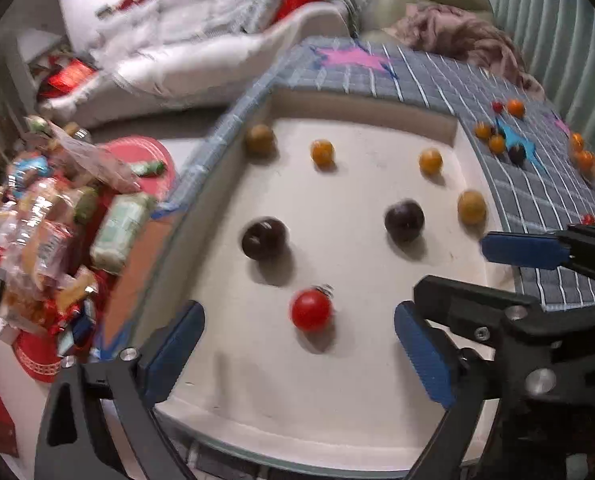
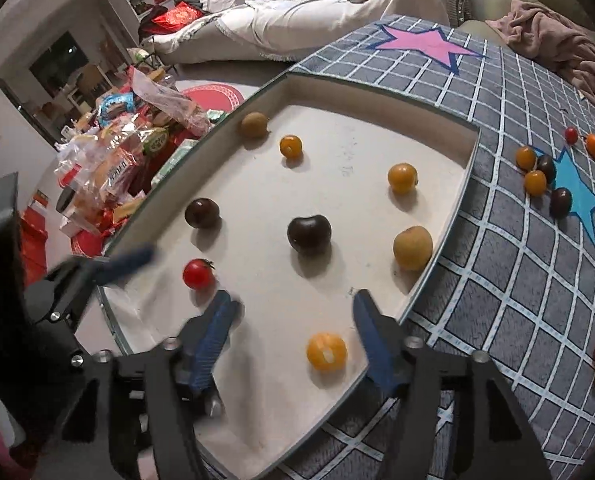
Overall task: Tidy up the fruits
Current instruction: 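Carry both tomatoes over the white tray and open both grippers, then move both open grippers back over the fruits on the cloth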
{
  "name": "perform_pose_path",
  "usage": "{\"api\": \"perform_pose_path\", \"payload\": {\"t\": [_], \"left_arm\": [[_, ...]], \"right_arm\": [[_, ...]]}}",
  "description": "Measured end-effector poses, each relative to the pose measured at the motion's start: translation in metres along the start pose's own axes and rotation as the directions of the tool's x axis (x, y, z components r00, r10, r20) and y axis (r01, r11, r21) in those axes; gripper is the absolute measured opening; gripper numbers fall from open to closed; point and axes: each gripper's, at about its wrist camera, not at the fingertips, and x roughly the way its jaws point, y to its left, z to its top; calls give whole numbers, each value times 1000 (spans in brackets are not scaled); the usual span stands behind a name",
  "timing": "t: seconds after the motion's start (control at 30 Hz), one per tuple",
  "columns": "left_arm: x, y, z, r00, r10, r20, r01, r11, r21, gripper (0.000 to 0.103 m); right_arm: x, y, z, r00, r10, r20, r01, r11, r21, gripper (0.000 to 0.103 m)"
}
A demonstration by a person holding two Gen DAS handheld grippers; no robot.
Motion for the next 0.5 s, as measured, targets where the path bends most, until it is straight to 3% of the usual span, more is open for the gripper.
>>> {"api": "perform_pose_path", "payload": {"t": [0.03, 0.13, 0.2, 0.33, 0.5], "left_arm": [[-3, -1, 0, 1000, -19, 8, 18, 1000, 6, 98], [-5, -3, 2, 1000, -29, -2, 29, 1000, 5, 98], [-8, -4, 3, 1000, -31, -3, 31, 1000, -2, 98], [-15, -4, -1, 999, -53, -8, 53, 998, -24, 98], [-22, -9, -14, 999, -45, -17, 45, 999, -23, 98]], "right_arm": [[-3, 0, 1, 1000, 6, 6, -7, 1000, 4, 81], [-12, 0, 2, 1000, 11, 18, -11, 1000, 12, 83], [-18, 2, 2, 1000, 3, 27, -3, 1000, 9, 92], [-29, 1, -2, 997, -51, 54, 51, 999, 4, 103], [-38, -4, -9, 998, -32, 54, 32, 999, 17, 103]]}}
